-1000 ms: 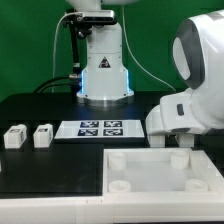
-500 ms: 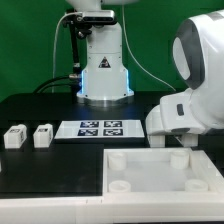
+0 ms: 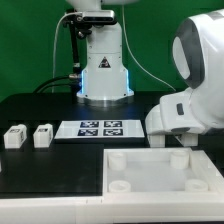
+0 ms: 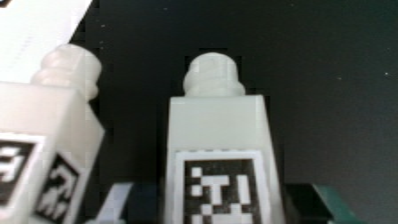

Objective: Assemble one leg

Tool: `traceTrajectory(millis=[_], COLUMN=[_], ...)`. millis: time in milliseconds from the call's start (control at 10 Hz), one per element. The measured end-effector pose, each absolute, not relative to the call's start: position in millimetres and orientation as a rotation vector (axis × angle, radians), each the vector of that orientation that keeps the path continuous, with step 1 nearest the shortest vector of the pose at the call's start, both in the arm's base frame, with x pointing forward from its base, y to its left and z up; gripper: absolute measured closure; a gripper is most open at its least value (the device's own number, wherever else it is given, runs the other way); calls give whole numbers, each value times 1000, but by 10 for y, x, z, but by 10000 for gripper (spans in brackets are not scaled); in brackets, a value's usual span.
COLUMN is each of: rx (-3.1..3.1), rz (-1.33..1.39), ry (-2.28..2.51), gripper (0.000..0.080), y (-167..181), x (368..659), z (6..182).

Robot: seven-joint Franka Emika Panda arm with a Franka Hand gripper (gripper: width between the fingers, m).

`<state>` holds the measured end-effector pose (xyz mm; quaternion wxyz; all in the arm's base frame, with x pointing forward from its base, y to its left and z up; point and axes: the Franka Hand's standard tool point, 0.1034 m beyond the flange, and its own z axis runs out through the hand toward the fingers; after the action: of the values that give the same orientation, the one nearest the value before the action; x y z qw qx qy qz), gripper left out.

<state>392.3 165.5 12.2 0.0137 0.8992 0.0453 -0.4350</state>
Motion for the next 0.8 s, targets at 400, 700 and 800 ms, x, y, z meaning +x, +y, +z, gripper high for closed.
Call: traceTrajectory(millis=[400,700,800], rx=[2907,3032,3085], rz=[-1196,-806,-637], ry=[220,233,232], gripper=[509,508,508], y=[1428,1449,1477], x=[4429,4701,4781], z=[1071,1625,1572])
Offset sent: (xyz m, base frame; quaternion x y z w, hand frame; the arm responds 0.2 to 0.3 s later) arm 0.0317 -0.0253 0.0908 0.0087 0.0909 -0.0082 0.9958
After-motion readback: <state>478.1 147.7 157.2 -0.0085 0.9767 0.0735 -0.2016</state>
